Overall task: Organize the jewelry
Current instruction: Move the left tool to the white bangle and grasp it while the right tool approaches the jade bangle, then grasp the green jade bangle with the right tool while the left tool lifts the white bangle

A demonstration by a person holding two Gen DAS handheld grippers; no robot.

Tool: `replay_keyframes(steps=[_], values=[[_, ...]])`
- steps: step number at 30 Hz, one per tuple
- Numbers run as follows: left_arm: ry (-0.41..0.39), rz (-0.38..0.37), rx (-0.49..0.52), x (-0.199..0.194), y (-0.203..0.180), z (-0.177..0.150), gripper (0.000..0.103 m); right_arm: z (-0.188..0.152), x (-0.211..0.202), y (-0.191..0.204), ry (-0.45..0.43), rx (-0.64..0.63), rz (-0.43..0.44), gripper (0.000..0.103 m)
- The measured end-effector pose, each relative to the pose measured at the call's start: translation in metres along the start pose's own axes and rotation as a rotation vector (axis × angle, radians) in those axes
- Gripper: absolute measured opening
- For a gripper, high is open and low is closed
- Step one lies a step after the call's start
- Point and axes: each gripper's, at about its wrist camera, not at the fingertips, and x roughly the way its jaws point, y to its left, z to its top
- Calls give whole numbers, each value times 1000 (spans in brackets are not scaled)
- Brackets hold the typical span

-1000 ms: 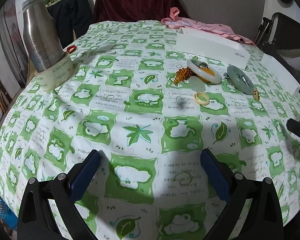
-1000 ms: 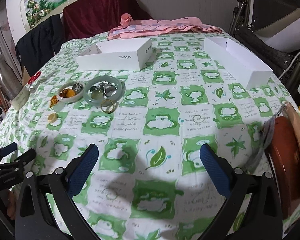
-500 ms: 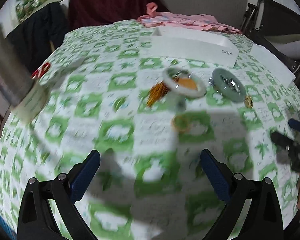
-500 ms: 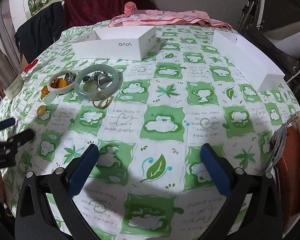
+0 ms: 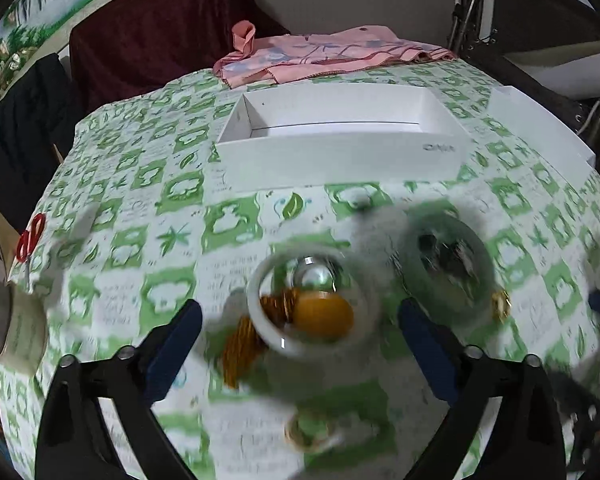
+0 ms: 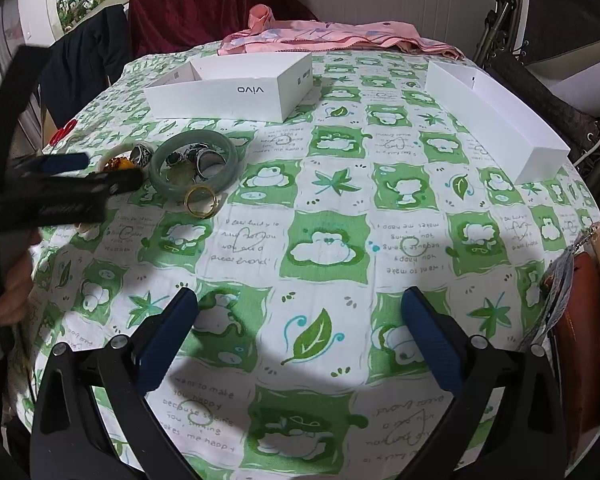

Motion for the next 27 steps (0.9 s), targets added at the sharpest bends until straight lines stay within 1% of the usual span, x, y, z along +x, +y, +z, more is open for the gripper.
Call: replay_keyframes(steps=[1,4,8,10,12,13,15,17,19,22,24,25,26,27], values=[[8,-9,-4,4,2,0,81,0,0,0,0,0,0,98],[-2,-43,-46,5,13,-4,72,0,0,0,-1,1,1,98],[-12,-5,-79,-3,34,-19,72,0,-1,0,-1,2,2,98],[-4,-16,-113,-6,46,-26,73,0,-1,0,-2,3,2,98],[3,-32,-137,-6,53,-26,75,0,-1,0,-4,3,4,98],[4,-28,-141,-5,54,-24,76,1,-1,1,-6,1,15,98],[6,-14,-131,-2,51,-20,77,6,0,2,-11,-7,88,97],[2,-9,-106,2,45,-13,77,17,5,5,-9,-5,106,97],[-12,-21,-78,3,38,-8,78,30,11,12,-10,-16,124,97],[-30,-7,-47,8,34,0,78,52,24,24,-9,-51,159,97],[-20,-32,-64,15,39,3,77,63,32,34,-9,-102,164,96],[-20,-60,-83,16,44,4,72,67,35,39,-13,-129,163,96],[-25,-81,-96,16,48,6,69,72,40,46,-16,-165,163,96],[-30,-87,-107,15,51,6,69,75,45,50,-15,-189,160,96]])
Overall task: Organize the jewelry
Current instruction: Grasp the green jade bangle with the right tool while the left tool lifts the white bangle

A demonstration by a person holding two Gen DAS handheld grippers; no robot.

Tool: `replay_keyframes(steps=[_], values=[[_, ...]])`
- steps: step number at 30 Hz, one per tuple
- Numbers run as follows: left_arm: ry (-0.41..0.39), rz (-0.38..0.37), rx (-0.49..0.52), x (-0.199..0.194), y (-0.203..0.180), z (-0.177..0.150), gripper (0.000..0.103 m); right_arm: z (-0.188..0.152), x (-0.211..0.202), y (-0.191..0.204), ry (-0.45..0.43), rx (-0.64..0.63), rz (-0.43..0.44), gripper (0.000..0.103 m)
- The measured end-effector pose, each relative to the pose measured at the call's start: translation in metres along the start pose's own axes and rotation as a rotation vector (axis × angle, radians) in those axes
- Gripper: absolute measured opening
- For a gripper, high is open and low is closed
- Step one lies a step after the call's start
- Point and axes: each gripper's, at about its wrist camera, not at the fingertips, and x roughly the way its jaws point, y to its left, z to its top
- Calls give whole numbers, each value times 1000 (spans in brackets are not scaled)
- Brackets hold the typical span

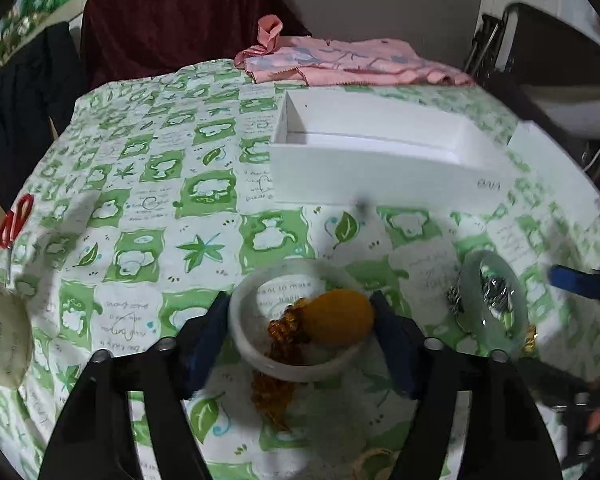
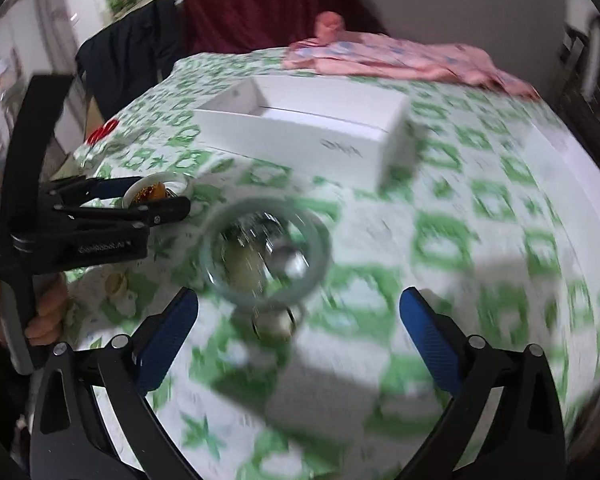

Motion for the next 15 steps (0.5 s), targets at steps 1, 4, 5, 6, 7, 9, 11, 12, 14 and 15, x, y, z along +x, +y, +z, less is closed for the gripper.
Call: replay_keyframes(steps=[1,4,5,6,7,9,11,12,14,15], values=[[-2,-10,-18,0,4,0,69,3,5,2,7,-19,-1,93],[-3,-61,-56,-2,13,2,69,12,19,6,31,-50,28,81],[-1,-68,-57,-2,13,1,69,15,21,7,26,-60,41,74],[2,-69,-54,-1,13,0,69,16,22,8,22,-70,51,69],[2,-66,-42,-2,11,0,69,16,21,9,16,-77,45,69],[3,-63,-23,-2,7,-2,70,15,19,9,6,-71,47,69],[7,-57,5,-2,1,-5,76,11,11,1,-17,-40,49,69],[10,-57,16,-2,-1,-6,80,11,8,-4,-30,-21,39,69],[10,-52,33,-2,-4,-6,81,11,5,-13,-51,11,5,69],[9,-51,32,-1,-4,-6,81,11,3,-17,-56,28,-3,69]])
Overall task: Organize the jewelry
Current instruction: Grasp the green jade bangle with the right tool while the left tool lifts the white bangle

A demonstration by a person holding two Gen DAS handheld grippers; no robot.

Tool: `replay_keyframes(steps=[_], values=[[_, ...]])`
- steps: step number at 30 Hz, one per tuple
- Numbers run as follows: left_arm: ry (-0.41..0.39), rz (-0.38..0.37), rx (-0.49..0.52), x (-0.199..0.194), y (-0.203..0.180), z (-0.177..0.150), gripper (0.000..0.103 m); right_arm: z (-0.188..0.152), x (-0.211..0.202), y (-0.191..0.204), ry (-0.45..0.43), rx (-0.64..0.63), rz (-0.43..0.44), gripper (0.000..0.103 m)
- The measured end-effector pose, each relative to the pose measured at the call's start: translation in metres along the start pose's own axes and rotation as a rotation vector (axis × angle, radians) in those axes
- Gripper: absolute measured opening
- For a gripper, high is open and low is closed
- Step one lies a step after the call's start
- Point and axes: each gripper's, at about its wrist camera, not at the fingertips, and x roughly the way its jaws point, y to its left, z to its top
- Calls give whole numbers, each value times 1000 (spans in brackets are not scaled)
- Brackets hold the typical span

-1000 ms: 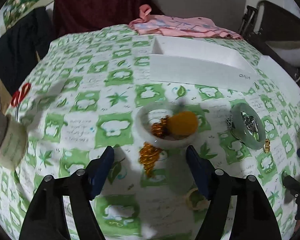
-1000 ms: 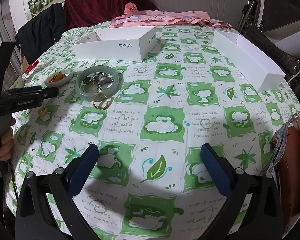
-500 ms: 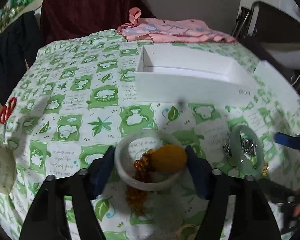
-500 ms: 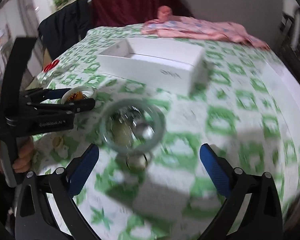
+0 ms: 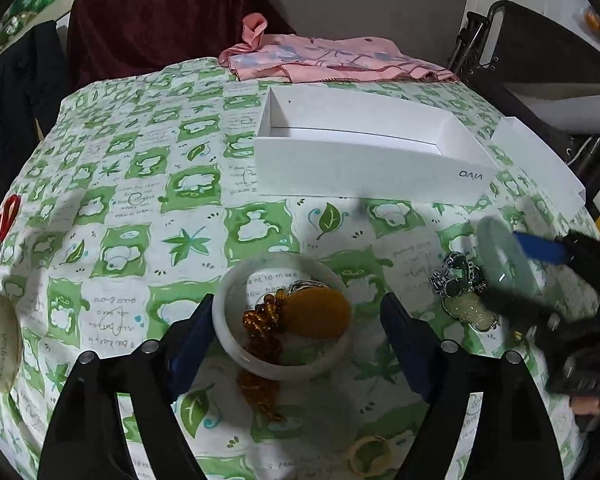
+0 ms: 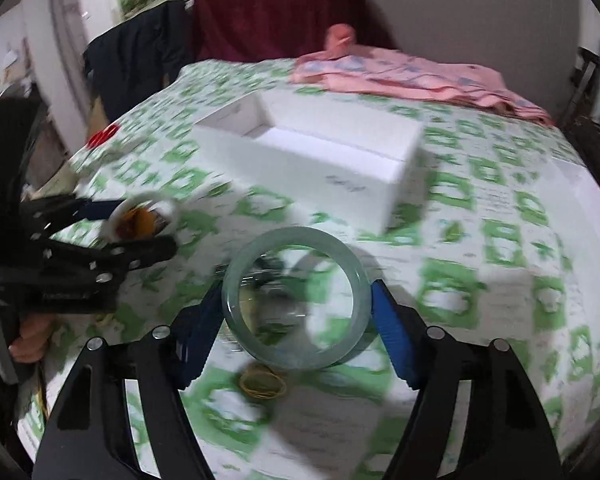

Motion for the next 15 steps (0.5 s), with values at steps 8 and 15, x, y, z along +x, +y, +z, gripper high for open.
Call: replay_keyframes(steps=[8,15], values=[[-45,-11,-23,-8,6,1,49,1,-3,-16,-9,65,20,69],[-37,37,-1,-7,-1,-2,70,0,-2,-17,2,77,30,69]])
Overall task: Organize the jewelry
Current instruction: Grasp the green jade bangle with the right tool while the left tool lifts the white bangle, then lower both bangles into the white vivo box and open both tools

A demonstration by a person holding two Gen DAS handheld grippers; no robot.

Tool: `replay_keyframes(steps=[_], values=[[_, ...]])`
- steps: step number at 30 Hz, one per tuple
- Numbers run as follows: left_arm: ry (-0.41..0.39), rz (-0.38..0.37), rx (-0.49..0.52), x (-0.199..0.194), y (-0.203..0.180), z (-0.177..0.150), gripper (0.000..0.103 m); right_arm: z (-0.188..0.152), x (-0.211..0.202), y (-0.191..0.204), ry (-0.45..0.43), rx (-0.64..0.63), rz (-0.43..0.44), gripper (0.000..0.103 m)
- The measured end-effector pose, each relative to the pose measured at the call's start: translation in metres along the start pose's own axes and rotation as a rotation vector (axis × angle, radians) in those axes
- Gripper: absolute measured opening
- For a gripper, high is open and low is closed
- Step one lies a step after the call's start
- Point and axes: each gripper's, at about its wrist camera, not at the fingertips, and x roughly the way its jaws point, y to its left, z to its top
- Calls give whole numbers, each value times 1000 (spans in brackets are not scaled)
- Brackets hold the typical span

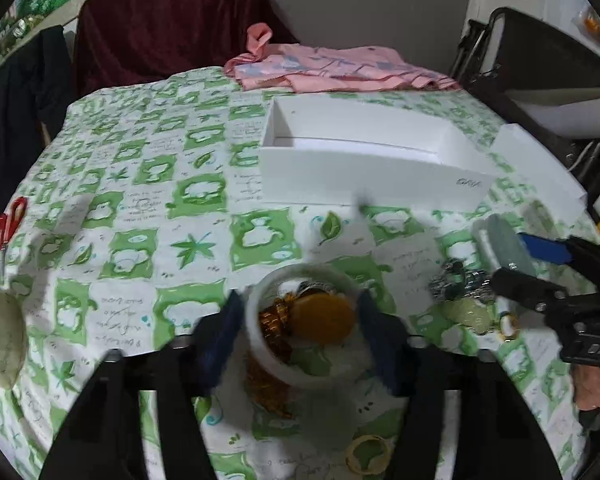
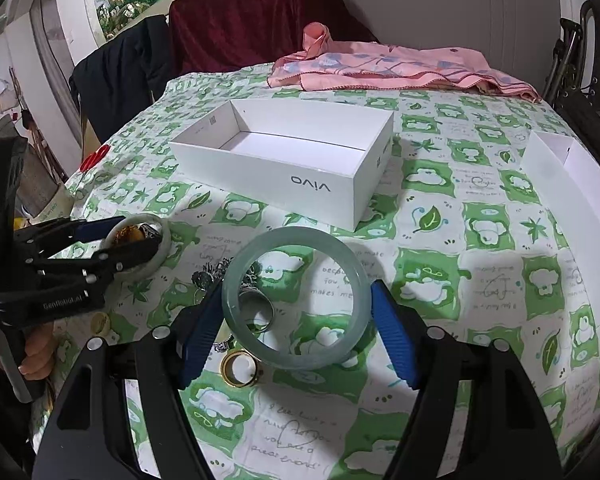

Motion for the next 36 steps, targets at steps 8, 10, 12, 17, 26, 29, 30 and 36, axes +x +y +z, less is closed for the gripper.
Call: replay_keyframes(steps=[8,10,12,17,26,29,30,36], values=[[-15,-8,52,-4,-10,-3,80,0,1,-5,10,20,8,69],[14,23,80,2,-15,-5,80,0,1,-4,11,21,8,69],[25,32,91,5,-17,-6,80,0,1,-4,11,20,7,69],[7,24,78,1,-14,-7,68,0,0,-5,4,26,7,69],[-63,-17,-9,-14,0,6,68,4,-11,-11,-44,45,-6,69],[-88,-23,-25,-18,2,24,68,15,-22,-15,-98,64,1,69],[-96,-24,-29,-19,3,30,68,21,-25,-17,-115,68,4,69],[-139,-78,-78,-13,11,80,68,67,-27,-28,-173,94,11,69]])
